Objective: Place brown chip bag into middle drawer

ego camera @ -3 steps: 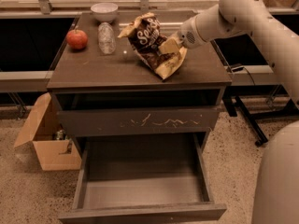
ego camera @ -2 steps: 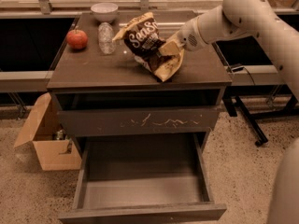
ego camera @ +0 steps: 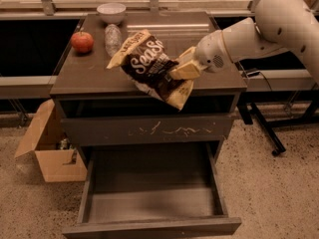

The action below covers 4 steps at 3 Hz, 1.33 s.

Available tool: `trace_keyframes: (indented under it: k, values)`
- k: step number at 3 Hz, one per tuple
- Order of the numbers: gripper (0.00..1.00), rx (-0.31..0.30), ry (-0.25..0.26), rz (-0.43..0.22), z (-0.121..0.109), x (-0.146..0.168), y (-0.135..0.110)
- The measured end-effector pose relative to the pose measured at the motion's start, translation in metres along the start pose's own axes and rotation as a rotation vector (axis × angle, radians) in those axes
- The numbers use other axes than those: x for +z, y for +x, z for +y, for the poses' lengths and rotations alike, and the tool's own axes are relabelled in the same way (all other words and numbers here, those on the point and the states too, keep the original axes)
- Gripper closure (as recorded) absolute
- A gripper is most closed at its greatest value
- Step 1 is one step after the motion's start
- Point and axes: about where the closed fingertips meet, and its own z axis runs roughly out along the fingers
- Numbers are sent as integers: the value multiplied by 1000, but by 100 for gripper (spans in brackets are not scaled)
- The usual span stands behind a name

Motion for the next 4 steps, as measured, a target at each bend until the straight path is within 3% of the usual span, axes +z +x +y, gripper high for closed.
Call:
trace_keyframes:
  k: [1,2,3,4]
  values:
    - [100,7,7,-1,-3,3,-2]
    - [100,-115,-90,-36,15,-8,-15]
    - [100,-203,-190,6,65,-21,-12]
    - [100,-159,-216,73,105,-26,32]
